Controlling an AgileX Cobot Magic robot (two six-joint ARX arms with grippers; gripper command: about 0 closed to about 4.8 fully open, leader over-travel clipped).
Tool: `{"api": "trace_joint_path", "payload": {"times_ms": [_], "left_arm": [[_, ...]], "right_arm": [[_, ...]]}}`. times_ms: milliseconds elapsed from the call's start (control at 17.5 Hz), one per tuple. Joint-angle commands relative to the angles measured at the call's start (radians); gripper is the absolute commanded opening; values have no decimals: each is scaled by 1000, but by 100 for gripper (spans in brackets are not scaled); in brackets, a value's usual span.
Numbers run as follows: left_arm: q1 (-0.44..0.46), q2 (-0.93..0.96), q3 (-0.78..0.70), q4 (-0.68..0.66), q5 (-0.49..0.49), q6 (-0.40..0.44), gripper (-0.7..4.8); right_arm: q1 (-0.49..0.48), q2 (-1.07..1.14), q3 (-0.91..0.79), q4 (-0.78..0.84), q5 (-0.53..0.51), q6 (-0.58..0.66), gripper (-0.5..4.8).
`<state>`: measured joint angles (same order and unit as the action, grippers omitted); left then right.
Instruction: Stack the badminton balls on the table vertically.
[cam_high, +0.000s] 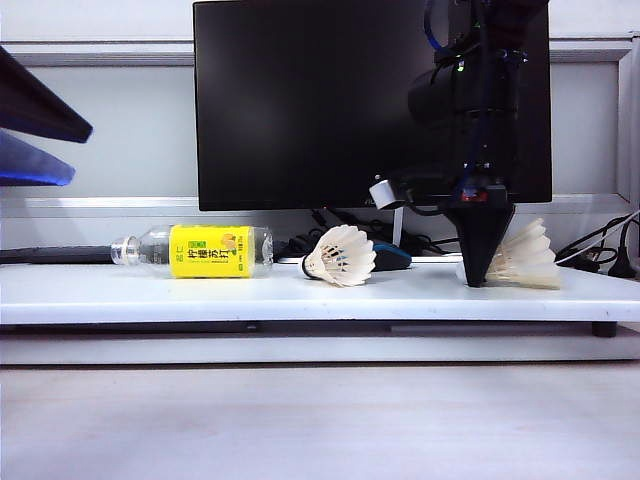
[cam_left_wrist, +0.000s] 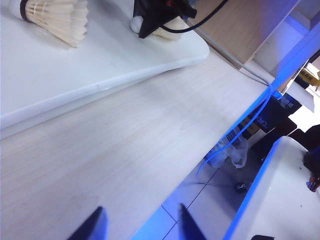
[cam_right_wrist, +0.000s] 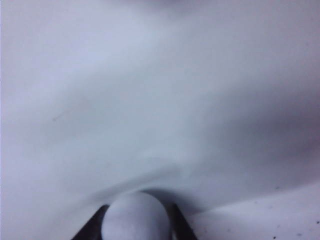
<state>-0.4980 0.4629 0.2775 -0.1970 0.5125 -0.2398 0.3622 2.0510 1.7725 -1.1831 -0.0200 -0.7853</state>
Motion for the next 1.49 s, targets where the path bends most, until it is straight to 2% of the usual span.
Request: {"api": "trace_joint_path", "payload": {"times_ms": [57, 172, 458, 686, 915, 1030, 1201, 1316, 1487], "left_arm": [[1, -2, 6, 12, 4, 5, 192], [1, -2, 6, 13, 3, 5, 192], [1, -2, 6, 19, 3, 8, 192], [1, -2, 6, 19, 3, 8, 192], [1, -2, 5, 18, 3, 10, 192], [1, -2, 5, 19, 3, 21, 192], [1, -1, 5, 19, 4, 21, 192], [1, -2, 5, 22, 4, 21, 192], [1, -2, 5, 22, 4, 20, 192]], "right_arm": [[1, 1, -1, 34, -3, 0, 142], [2, 1, 0, 54, -29, 11, 142], [0, 1, 0, 171, -160, 138, 144], [-6, -10, 0, 336, -196, 274, 160], [-38, -59, 0, 453, -307, 373, 158], [-58, -77, 1, 453, -309, 369, 158], [-56, -73, 10, 266, -256, 204, 181], [-42, -67, 10, 210, -156, 151, 181], [-42, -65, 11, 190, -100, 77, 181]]}}
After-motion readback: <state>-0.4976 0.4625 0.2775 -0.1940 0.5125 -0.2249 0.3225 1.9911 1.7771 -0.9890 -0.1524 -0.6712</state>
